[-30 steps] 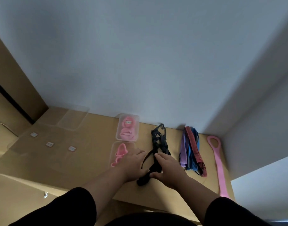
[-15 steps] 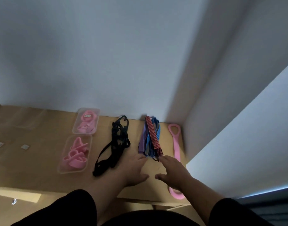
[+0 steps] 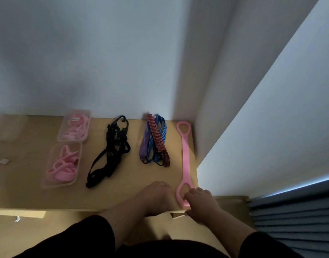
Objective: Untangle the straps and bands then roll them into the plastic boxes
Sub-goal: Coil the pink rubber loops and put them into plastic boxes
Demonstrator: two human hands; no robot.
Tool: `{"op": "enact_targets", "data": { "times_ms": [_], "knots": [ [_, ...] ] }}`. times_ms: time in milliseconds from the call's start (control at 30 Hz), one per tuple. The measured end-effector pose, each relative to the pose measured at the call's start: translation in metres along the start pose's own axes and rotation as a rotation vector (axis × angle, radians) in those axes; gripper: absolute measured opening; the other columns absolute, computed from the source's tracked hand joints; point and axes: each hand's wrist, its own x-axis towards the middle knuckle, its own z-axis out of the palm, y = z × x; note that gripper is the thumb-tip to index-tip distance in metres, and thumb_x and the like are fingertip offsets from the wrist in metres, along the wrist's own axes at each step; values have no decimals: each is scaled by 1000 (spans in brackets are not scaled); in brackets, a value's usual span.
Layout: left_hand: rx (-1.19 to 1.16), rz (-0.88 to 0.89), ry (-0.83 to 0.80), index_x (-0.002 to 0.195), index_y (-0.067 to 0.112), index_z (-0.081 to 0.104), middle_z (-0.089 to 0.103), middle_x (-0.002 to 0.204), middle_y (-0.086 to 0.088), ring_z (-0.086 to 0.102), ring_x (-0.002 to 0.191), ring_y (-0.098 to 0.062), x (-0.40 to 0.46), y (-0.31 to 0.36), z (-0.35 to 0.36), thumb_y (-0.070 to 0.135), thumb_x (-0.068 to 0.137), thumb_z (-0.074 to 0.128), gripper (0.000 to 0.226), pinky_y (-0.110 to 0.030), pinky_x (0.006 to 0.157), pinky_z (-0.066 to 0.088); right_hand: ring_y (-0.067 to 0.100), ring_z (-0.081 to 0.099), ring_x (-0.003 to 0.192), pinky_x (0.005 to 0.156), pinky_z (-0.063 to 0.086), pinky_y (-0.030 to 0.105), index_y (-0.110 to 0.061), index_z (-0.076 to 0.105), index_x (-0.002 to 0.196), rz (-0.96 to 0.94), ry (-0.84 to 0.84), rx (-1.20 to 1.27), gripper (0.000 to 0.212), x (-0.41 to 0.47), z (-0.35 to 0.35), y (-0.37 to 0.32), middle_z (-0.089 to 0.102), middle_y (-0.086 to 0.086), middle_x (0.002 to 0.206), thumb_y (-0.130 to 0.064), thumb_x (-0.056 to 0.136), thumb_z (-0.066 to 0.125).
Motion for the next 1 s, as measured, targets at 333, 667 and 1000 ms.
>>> {"op": "enact_targets", "data": {
  "times_ms": [333,667,1000],
  "knots": [
    [-76,-59,55,146,16,41,39,151,-6,35,139,-24,-4,-15,5,31,90,63,62,-32,116,28,18,52,110,100,40,32,-23,60,122,-36,160,85,34,5,-4,-4,60,-3,123,-39,95,50],
    [-462,-136,413,151,29,33,39,153,8,39,139,-13,-18,-23,-37,29,92,66,68,-27,110,34,9,55,86,73,37,15,-19,69,111,-205,683,389,33,4,-113,-19,68,-4,98,-37,102,42],
    [-828,56,674,116,35,64,69,112,8,64,105,-7,-58,-15,-102,40,93,60,24,-34,93,54,8,46,83,68,36,20,-18,66,103,-448,974,417,29,-4,-222,-52,59,-6,91,-28,97,41]
  ]
}}
